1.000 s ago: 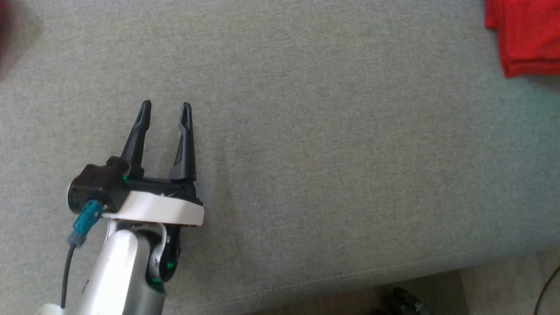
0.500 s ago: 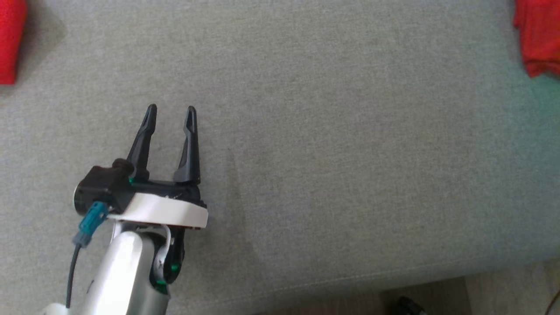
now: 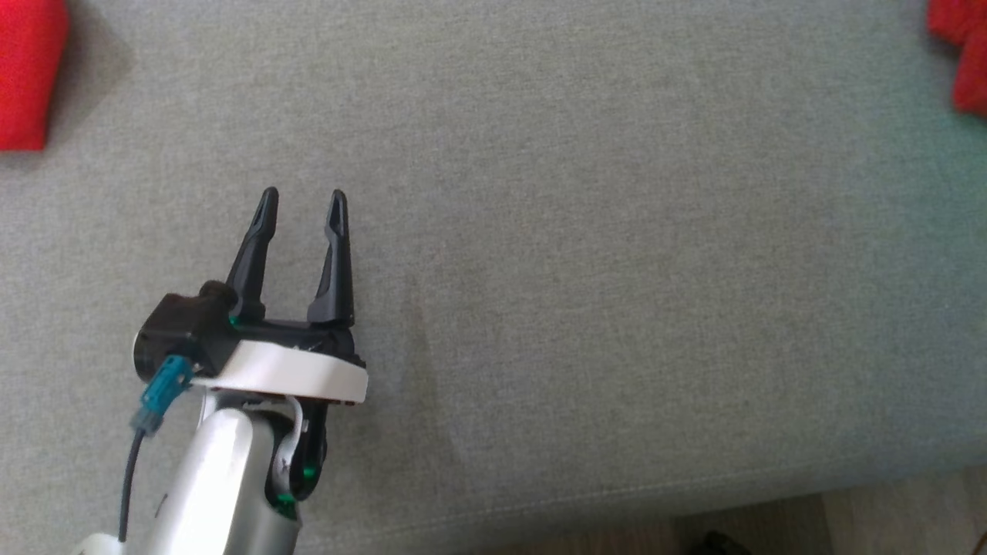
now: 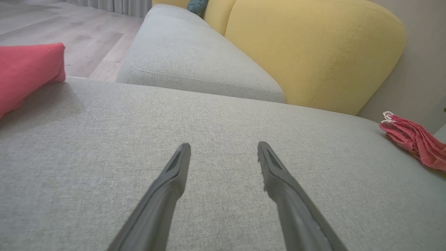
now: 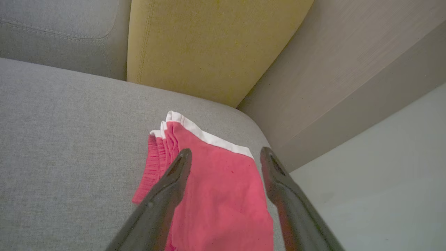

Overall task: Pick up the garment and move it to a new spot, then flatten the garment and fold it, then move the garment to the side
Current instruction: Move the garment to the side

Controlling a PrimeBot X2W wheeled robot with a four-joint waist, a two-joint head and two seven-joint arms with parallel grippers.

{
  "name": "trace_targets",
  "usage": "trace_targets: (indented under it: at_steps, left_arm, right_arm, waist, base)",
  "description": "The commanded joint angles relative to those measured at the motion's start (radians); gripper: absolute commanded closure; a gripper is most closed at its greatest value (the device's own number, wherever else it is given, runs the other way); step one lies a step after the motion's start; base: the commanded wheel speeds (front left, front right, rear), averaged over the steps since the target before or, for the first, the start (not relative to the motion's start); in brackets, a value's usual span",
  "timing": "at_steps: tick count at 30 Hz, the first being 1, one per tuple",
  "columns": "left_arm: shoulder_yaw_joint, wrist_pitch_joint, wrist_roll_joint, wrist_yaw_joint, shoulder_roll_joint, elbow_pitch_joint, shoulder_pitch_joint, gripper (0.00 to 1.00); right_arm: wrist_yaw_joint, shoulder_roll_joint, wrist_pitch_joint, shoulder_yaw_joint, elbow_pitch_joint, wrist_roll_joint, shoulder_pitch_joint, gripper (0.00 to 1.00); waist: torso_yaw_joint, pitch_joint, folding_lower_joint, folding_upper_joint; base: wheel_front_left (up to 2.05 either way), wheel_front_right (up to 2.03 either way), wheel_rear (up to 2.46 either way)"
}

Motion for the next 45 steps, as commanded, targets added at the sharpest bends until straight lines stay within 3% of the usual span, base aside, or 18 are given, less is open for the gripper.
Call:
trace_targets:
  at_steps: [1, 8, 18, 23, 32, 38, 45]
  left_arm:
    - [0.027, -0.010, -0.005, 0.007, 0.003, -0.026, -0.008, 0.00]
    - [0.038, -0.011, -0.014, 0.009, 0.001, -0.010, -0.005, 0.00]
    - [0.105, -0.013, -0.045, 0.025, -0.006, 0.053, 0.040, 0.00]
    - [0.135, -0.013, -0.048, 0.036, -0.012, 0.068, 0.076, 0.00]
    - [0.168, -0.013, -0.034, 0.035, -0.019, 0.077, 0.156, 0.00]
    - [0.162, -0.013, -0.026, 0.030, -0.024, 0.075, 0.202, 0.00]
    - [0.149, -0.013, -0.021, 0.029, -0.027, 0.077, 0.233, 0.00]
  right_arm:
    - [0.007, 0.007, -0.022, 0.004, -0.037, -0.007, -0.015, 0.00]
    - [0.007, 0.045, -0.142, 0.023, -0.010, 0.033, -0.027, 0.00]
    - [0.007, 0.194, -0.358, 0.148, 0.033, 0.188, 0.069, 0.00]
    - [0.007, 0.242, -0.403, 0.224, 0.000, 0.276, 0.161, 0.00]
    - [0.007, 0.265, -0.425, 0.391, -0.244, 0.531, 0.464, 0.00]
    - [0.007, 0.265, -0.412, 0.418, -0.406, 0.610, 0.679, 0.00]
    - [0.007, 0.265, -0.395, 0.438, -0.497, 0.660, 0.827, 0.00]
  waist:
    - [-0.001, -0.004, 0.0000, 0.0000]
    - [0.004, -0.054, 0.0000, 0.0000]
    - [0.033, -0.225, 0.0000, 0.0000]
    - [0.047, -0.295, 0.0000, 0.0000]
    - [0.081, -0.397, 0.0000, 0.0000]
    - [0.102, -0.424, 0.0000, 0.0000]
    - [0.109, -0.428, 0.0000, 0.0000]
  base:
    - [0.00, 0.00, 0.00]
    - [0.00, 0.00, 0.00]
    - [0.00, 0.00, 0.00]
    - [0.00, 0.00, 0.00]
    - [0.00, 0.00, 0.00]
    - [0.00, 0.00, 0.00]
    - [0.00, 0.00, 0.00]
